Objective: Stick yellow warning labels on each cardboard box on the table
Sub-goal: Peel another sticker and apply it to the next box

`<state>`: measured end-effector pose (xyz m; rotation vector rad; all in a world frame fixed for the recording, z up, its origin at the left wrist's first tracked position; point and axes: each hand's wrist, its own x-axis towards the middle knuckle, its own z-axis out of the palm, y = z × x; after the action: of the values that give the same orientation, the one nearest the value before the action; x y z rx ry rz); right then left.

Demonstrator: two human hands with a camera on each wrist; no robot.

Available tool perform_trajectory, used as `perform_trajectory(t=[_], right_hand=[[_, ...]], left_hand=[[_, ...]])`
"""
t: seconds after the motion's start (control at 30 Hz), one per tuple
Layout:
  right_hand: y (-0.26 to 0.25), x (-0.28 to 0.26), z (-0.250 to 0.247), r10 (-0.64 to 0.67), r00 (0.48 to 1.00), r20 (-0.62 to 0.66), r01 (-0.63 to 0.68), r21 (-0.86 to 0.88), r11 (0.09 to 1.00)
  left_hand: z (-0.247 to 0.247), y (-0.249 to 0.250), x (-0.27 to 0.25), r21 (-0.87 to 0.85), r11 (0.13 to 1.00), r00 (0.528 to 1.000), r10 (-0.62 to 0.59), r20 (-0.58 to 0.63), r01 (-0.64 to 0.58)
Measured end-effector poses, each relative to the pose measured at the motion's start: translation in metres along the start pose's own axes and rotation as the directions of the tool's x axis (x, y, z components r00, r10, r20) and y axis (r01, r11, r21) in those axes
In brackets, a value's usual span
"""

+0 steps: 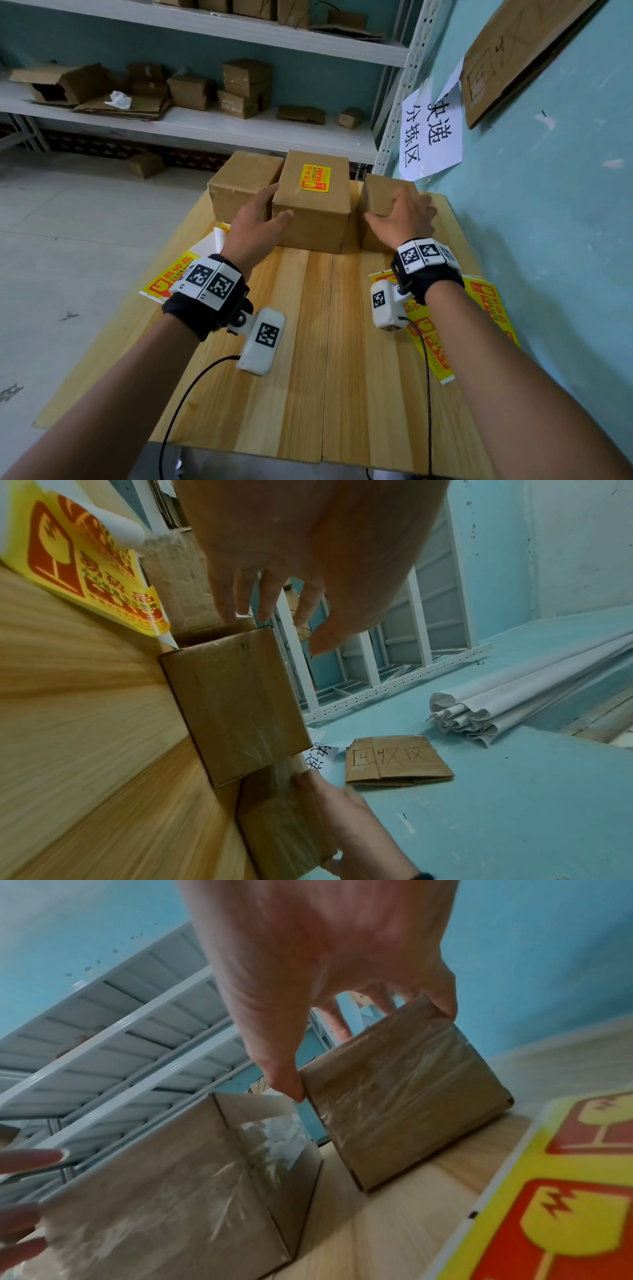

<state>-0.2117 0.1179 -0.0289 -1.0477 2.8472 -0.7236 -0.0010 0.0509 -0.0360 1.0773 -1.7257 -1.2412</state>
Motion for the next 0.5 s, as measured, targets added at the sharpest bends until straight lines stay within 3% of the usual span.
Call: perform_trajectory(t=[0.1,0.23,0.33,0.5], right_hand=[[0.011,-0.003,-0.01,0.123,0.992,0.034,-0.125,0.062,0.99],[0.03,-0.023,-0.036,0.179,0.984,-0.021,-0.171,0.206,0.963],[0.039,-0.051,-0.058,0.144,0.985,-0.094,-0.114,0.269,0.957],[0.045,-0.101,-0.086,-0.012,0.981,-0.193,0.088,0.391,0.916]], left_hand=[[-0.004,0.002,-0.003,-0.025,1.0,1.0,0.009,-0.001,-0.009],[-0.009,0.001,-0.01,-0.006,1.0,1.0,0.006,-0.002,-0.006],[-0.011,0.0,-0.022,0.017,1.0,1.0,-0.007,-0.031,0.008],[-0.02,-0.004,-0.051,0.036,0.999,0.999,-0.015,-0.036,0.016]])
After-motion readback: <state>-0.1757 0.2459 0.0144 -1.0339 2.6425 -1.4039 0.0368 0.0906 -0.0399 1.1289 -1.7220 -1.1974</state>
